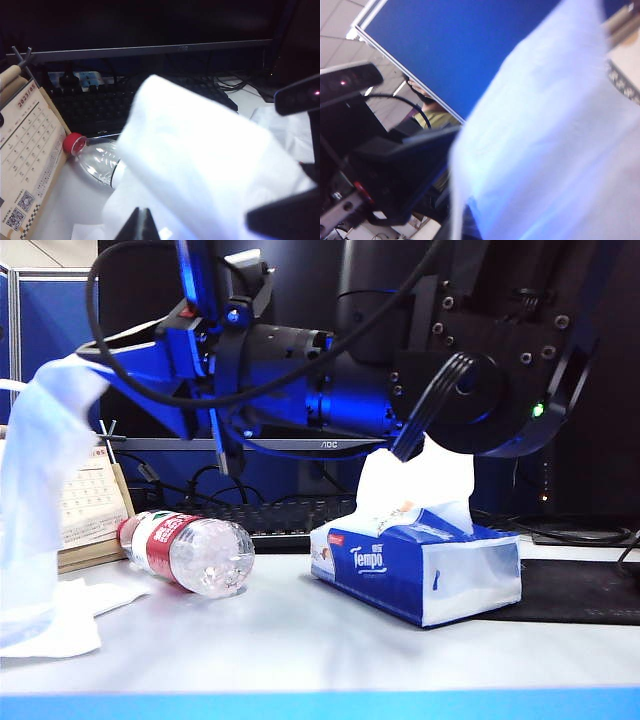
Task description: Pull out a tissue from the tissue dispenser, then press the switch of the alcohol sanitizer bottle to drop some sanitizer on the paper tissue, and finally place the treated tissue on the table.
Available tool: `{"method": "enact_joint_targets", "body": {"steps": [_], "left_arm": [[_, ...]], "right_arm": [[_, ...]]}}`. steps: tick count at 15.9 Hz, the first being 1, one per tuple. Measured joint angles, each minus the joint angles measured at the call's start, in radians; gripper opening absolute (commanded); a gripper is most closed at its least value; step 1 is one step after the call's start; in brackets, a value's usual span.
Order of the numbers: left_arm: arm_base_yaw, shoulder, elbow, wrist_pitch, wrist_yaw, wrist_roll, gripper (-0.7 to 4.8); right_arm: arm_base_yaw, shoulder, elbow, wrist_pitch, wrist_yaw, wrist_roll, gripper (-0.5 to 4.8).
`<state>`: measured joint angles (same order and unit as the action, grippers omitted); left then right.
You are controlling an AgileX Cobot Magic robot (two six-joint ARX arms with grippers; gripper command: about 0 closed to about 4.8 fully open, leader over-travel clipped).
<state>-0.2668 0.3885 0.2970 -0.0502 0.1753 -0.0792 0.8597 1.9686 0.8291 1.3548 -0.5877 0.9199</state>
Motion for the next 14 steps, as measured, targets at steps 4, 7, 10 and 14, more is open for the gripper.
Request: {"method": "enact_joint_targets", "body": {"steps": [4, 7, 10, 14], "left_arm": [[0.000, 0.000, 0.000, 0.000, 0.000, 0.000, -0.05], [0.000, 0.000, 0.000, 0.000, 0.000, 0.000, -0.05], [0.000, 0.000, 0.000, 0.000, 0.000, 0.000, -0.05], [0.000, 0.000, 0.000, 0.000, 0.000, 0.000, -0.05]], "right_arm": [[0.039, 0.001, 0.000, 0.037, -0.002, 0.039, -0.05], [0.041, 0.002, 0.000, 0.043, 0.037, 0.061, -0.05], [0.039, 0.039, 0.000, 0.041, 0.046, 0.058, -0.05], [0.072, 0.068, 0.000, 0.035, 0.010, 0.058, -0.05]]}}
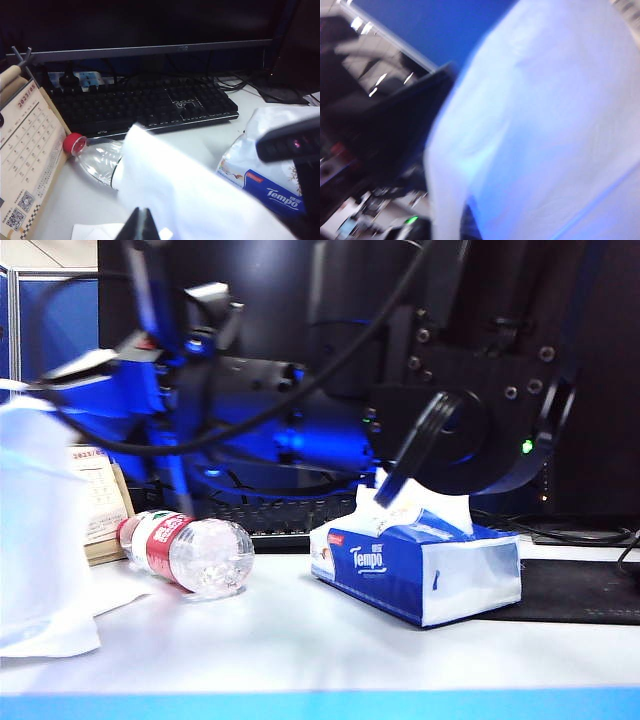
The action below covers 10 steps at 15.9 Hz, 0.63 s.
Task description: Pull out a tissue from the tissue dispenser, then press the switch of the alcohol sanitizer bottle to drop some sanitizer on the paper tissue, and finally place the treated tissue on the table.
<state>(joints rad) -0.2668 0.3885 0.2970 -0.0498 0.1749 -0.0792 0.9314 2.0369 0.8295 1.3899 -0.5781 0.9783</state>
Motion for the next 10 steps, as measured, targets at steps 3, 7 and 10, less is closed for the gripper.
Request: {"method": "enact_joint_targets", "body": {"steps": [3, 7, 10], "left_arm": [[0.000, 0.000, 0.000, 0.000, 0.000, 0.000, -0.05], [0.000, 0.000, 0.000, 0.000, 0.000, 0.000, -0.05], [0.000, 0.000, 0.000, 0.000, 0.000, 0.000, -0.05]], "right_arm": [[0.032, -0.002, 0.017, 0.006, -0.016, 0.000, -0.05], [0.037, -0.002, 0.025, 0.005, -0.021, -0.003, -0.05], [0.011, -0.001, 0.040, 0.003, -0.014, -0.010, -0.05]]}}
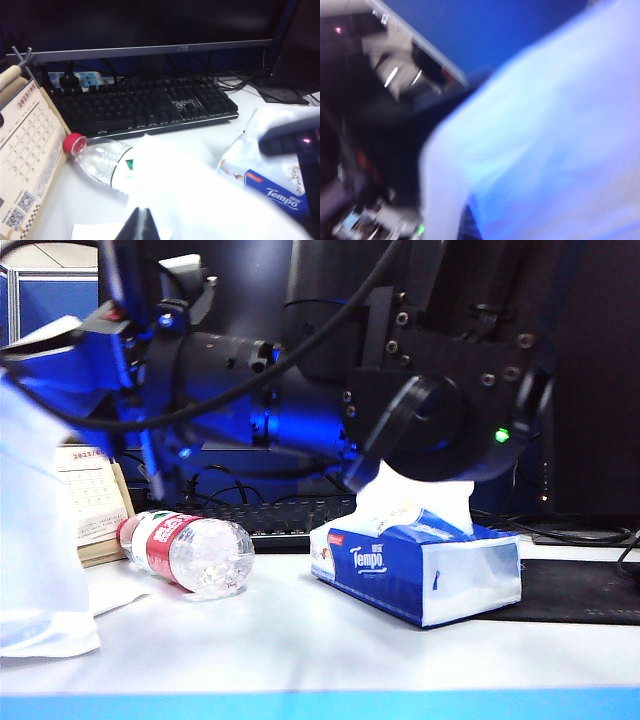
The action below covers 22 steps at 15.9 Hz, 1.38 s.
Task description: Pull out a tissue from the tissue dispenser, then press the switch of the alcohol sanitizer bottle to drop some sanitizer on the paper tissue, and finally place the treated tissue on the table.
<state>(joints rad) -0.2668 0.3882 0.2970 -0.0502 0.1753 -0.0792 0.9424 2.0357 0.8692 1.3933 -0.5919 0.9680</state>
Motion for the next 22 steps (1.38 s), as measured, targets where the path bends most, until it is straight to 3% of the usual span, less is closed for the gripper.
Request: {"method": "enact_joint_targets", "body": {"steps": [7, 13, 18, 22], "left_arm": [[0.000, 0.000, -0.001, -0.017, 0.000, 0.000, -0.05], [0.000, 0.000, -0.001, -0.018, 0.000, 0.000, -0.05], [0.000, 0.000, -0.001, -0.025, 0.000, 0.000, -0.05], [0.000, 0.000, -0.001, -0.029, 0.000, 0.000, -0.05]], "right_arm": [[-0.029, 0.001, 0.092, 0.002, 0.019, 0.018, -0.05], [-0.032, 0.001, 0.104, 0.004, 0.094, 0.029, -0.05], [-0.034, 0.001, 0.058, 0.003, -0.022, 0.006, -0.05], [-0.064, 0.002, 0.039, -0.075, -0.057, 0.000, -0.05]]}}
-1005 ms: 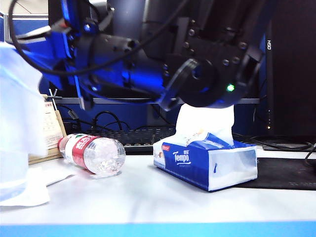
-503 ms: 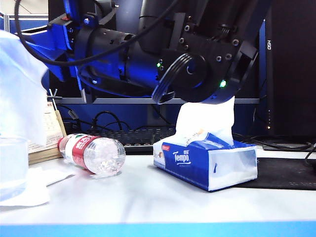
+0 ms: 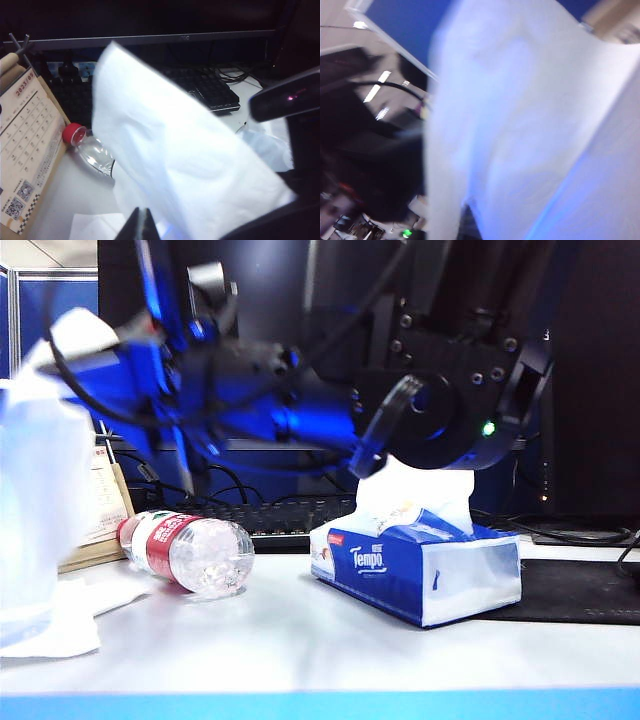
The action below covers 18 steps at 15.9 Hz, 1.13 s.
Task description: Pull out a tissue from the tissue dispenser, then press the switch of the alcohol sanitizer bottle to drop some sanitizer on the paper tissue, and finally place the treated tissue on the table.
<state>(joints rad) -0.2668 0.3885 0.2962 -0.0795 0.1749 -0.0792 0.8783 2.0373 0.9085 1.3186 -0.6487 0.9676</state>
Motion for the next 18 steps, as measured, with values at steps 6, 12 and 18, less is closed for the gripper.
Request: {"method": "enact_joint_targets", "body": {"steps": [6, 12, 18], "left_arm": [[0.000, 0.000, 0.000, 0.000, 0.000, 0.000, -0.05], [0.000, 0.000, 0.000, 0.000, 0.002, 0.000, -0.05], [0.000, 0.000, 0.000, 0.000, 0.035, -0.003, -0.05]], "right_arm": [[0.004, 0.000, 0.000, -0.027, -0.043, 0.001, -0.05], [0.021, 0.000, 0.008, -0.023, -0.047, 0.023, -0.05], [0.027, 0.001, 0.054, -0.019, -0.053, 0.024, -0.05]]}}
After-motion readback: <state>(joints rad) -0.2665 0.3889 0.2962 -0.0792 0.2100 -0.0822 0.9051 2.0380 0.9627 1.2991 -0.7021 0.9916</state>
